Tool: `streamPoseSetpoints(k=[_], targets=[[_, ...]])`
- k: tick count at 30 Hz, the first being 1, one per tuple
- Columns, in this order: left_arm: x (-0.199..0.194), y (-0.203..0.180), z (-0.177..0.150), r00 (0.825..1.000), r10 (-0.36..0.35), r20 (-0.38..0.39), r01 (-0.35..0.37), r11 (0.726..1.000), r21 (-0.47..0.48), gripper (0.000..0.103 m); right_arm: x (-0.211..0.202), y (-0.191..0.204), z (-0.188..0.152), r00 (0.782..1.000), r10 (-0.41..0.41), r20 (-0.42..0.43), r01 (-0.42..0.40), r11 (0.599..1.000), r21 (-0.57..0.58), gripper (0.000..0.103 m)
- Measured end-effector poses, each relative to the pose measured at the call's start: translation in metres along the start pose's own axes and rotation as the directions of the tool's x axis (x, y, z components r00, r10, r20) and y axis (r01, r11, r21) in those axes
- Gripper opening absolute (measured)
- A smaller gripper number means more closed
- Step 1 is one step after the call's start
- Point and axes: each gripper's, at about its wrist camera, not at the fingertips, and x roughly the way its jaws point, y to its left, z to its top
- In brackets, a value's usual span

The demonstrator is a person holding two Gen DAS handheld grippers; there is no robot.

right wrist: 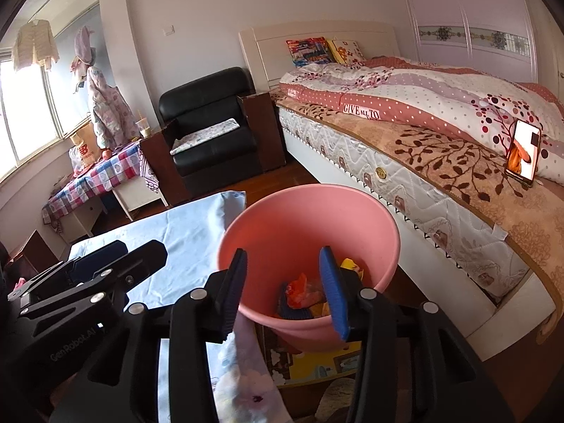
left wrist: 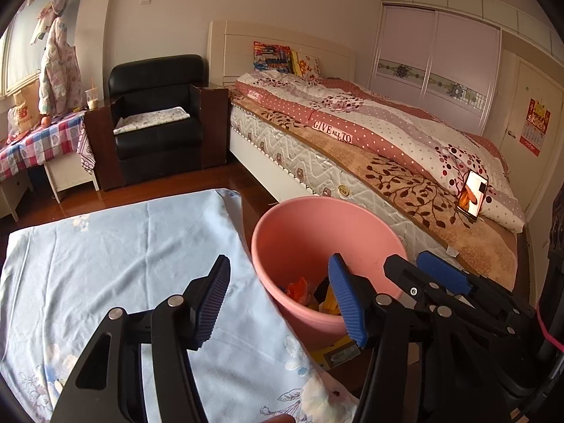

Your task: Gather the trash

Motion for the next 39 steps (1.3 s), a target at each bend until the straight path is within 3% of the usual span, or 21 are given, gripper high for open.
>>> streamPoseSetpoints(k=[19, 39], targets=[[-0.067, 0.063, -0.023, 0.996, 0.066, 0.064, -0.059, 0.993, -0.098, 0.049, -0.039, 0.065, -0.025, 0.998, 0.030, 0.060, -0.026, 0.998, -0.056, 0.044], [-0.070, 0.069, -0.031, 0.998, 0.033, 0.052, -0.026, 0.993, -0.115, 0.048, -0.043, 0.076, -0.031, 0.999, -0.021, 0.047, 0.025, 0.997, -0.068, 0.044]])
